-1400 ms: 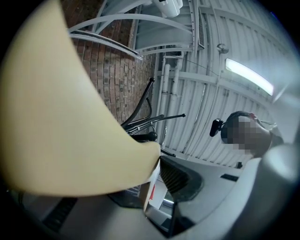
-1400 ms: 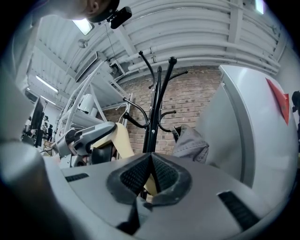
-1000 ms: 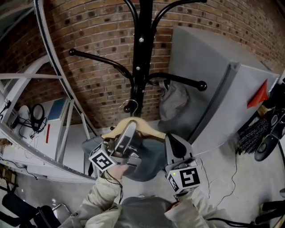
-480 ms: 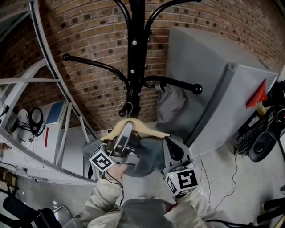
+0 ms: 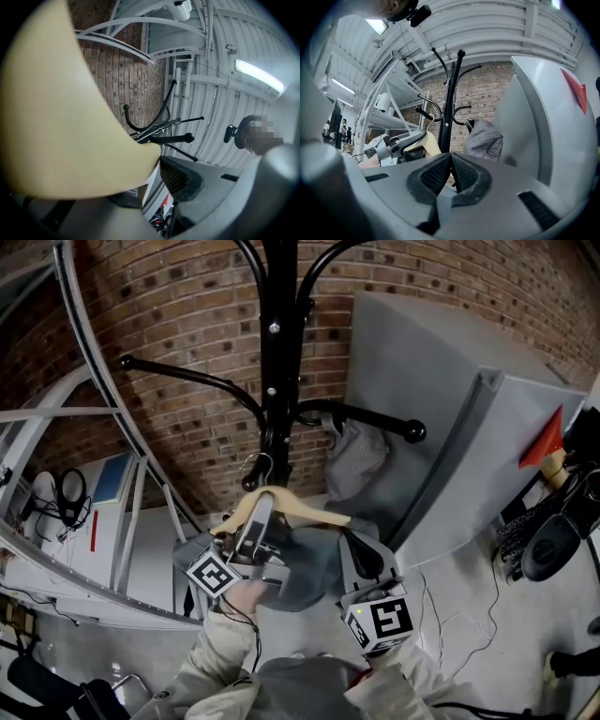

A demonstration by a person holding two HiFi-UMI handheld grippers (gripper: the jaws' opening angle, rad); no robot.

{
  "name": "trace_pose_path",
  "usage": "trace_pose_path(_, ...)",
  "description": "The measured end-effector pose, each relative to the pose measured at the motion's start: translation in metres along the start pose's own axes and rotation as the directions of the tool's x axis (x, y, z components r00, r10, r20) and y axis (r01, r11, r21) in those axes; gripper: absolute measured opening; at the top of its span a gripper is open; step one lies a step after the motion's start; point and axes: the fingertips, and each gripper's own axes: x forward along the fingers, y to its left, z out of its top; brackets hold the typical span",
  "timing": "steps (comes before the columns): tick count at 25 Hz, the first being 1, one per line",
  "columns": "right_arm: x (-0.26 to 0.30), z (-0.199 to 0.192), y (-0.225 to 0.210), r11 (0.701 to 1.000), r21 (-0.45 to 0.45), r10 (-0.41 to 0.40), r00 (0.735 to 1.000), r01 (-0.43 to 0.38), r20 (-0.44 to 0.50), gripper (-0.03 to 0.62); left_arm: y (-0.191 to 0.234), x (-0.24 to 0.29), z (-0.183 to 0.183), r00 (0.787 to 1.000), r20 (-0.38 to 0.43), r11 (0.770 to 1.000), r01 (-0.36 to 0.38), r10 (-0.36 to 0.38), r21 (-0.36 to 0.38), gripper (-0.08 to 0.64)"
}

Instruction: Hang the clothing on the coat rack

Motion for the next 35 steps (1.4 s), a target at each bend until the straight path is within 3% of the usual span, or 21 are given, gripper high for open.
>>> trace_pose_path(5,0.003,-0.002,-0.005,1.0,0.003,-0.004,1.0,0.004,-0.003,0.024,0.01,0.002,-0.006,1.0,0.014,0.996,-0.027,0.028,-0.081,0.11)
trace_pose_path(17,0.013,-0.006,-0.005,1.0,0.01,0.008,1.0,-0.008,-0.008,0.023,0.018,0.004,-0.009,1.0,0.007,0.995,-0.019,0.019,-0.094,0.11)
trace_pose_path(21,0.016,-0.008,-0.005,1.0,0.013,0.014,1.0,-0.014,-0.013,0.023,0.016,0.008,-0.007,1.0,-0.022,1.0,0.0,-0.001,-0.029,0.11)
trace_pose_path(28,0.02,-0.012,-0.003,0.999,0.025,0.032,0.999,-0.031,-0.021,0.023,0.02,0.006,-0.008,1.0,-0.022,1.0,0.018,-0.019,-0.014,0.114)
trace_pose_path(35,0.021,-0.012,-0.003,0.999,0.036,0.037,0.999,-0.036,-0.03,0.023,0.023,0.002,-0.009,0.999,0.015,0.995,0.037,-0.036,-0.09,0.124)
